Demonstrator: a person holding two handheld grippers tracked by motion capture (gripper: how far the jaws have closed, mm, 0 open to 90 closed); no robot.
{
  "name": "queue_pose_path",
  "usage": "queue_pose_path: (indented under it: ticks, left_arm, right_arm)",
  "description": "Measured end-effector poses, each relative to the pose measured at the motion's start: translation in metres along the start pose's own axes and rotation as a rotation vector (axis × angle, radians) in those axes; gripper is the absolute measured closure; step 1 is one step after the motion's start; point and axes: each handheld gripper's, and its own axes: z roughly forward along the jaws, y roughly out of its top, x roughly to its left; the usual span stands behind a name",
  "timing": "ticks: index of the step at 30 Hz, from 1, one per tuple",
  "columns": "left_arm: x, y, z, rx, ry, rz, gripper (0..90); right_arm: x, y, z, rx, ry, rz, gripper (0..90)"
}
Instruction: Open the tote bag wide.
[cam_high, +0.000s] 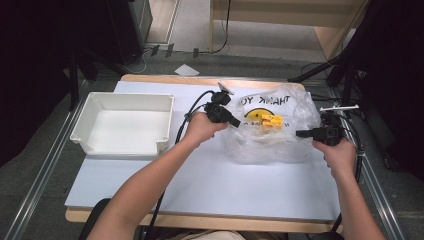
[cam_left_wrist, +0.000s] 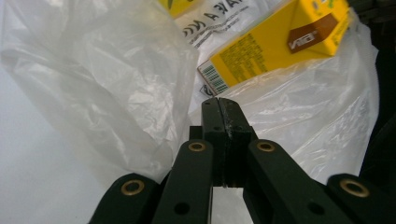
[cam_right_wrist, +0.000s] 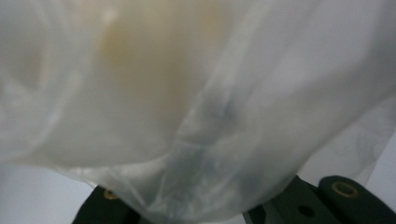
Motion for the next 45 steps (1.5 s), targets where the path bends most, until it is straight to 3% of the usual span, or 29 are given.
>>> queue_pose_path:
  ticks: [4,8,13,19,24,28,36,45]
  left_arm:
    - [-0.006,0.005,-0.001,-0.016,-0.005,0.010,90.0]
    - [-0.009,0.011,-0.003,-0.060,-0.033,-0.002,90.0]
    - [-0.013,0.020,-0.002,-0.067,-0.036,-0.001,90.0]
    - [-0.011,0.023,0.022,-0.018,-0.008,-0.018,90.0]
    - [-0.004,0.013,0.045,0.046,0.029,-0.028,90.0]
    - [0.012,-0.003,0.056,0.073,0.048,-0.070,90.0]
    - [0.021,-0.016,0.057,0.081,0.081,-0.067,90.0]
    - [0.035,-0.028,0.046,0.029,0.089,-0.103,90.0]
  right_arm:
    - [0.002,0.000,0.001,0.004,0.003,-0.012,88.6]
    - [0.004,0.000,0.002,0.016,0.004,-0.015,88.6]
    - [0.008,0.000,0.003,0.011,0.014,-0.025,88.6]
    - [0.011,0.000,0.004,0.020,0.022,-0.031,88.6]
    - [0.010,-0.002,0.007,0.020,0.024,-0.032,88.6]
    - [0.003,-0.007,0.010,0.029,0.017,-0.008,88.6]
    - [-0.008,-0.015,0.020,0.042,-0.010,0.022,88.7]
    - [-0.026,-0.027,0.031,0.028,-0.013,0.051,89.7]
